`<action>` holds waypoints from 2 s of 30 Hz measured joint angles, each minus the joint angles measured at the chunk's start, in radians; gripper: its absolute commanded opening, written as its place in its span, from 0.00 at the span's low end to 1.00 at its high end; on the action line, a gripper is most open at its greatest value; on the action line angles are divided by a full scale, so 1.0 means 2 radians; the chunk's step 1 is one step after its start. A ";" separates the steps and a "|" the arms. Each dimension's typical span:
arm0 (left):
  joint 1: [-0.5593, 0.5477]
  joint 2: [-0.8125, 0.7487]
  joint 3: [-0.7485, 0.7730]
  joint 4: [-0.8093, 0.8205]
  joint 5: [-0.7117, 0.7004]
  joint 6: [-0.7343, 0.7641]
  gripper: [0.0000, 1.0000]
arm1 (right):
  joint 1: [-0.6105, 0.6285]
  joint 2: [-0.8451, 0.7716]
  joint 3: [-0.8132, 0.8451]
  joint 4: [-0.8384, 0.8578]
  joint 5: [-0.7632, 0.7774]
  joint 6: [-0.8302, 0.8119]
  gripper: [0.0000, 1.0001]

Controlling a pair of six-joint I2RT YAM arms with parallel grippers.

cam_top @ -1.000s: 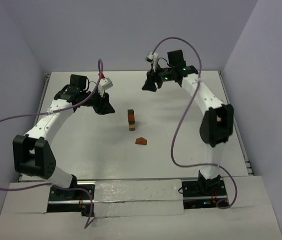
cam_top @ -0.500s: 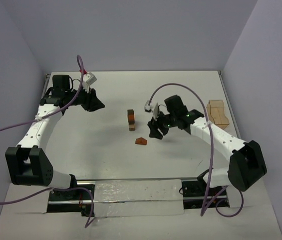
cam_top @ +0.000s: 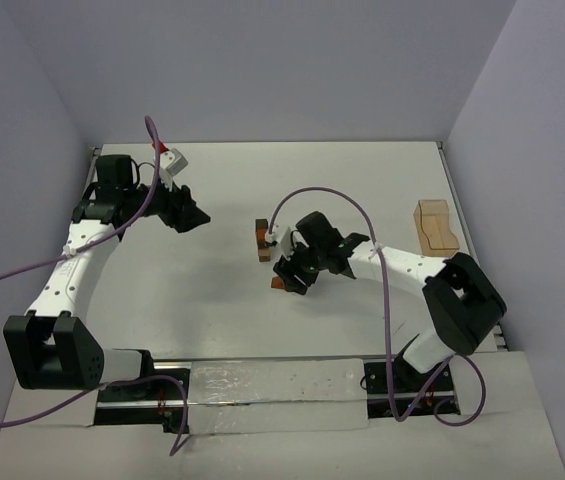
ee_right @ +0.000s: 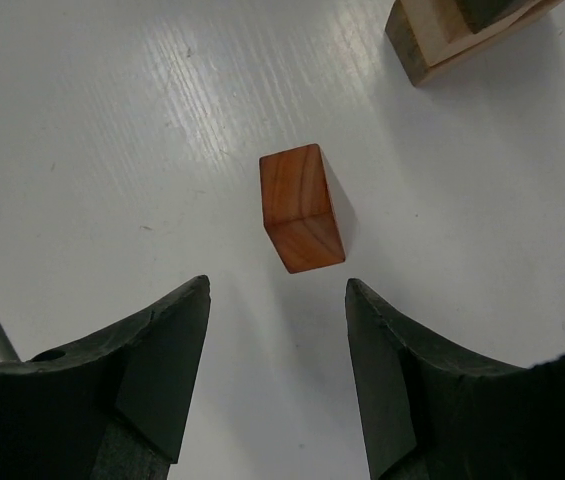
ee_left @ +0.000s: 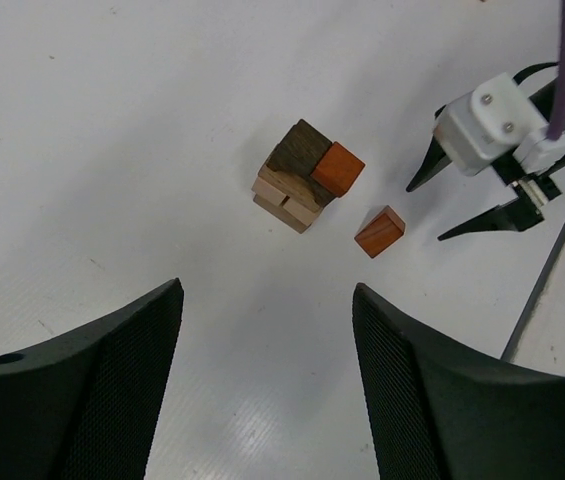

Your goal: Build the wood block tower

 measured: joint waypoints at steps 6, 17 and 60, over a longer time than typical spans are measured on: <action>0.002 0.000 -0.001 0.000 0.001 0.001 0.83 | 0.015 0.022 0.015 0.003 0.018 0.002 0.65; 0.005 0.000 -0.001 0.000 0.006 0.001 0.84 | 0.039 0.060 0.044 -0.002 0.037 -0.008 0.65; 0.005 -0.001 -0.001 0.000 0.009 0.010 0.84 | 0.057 0.114 0.091 -0.056 0.082 -0.043 0.00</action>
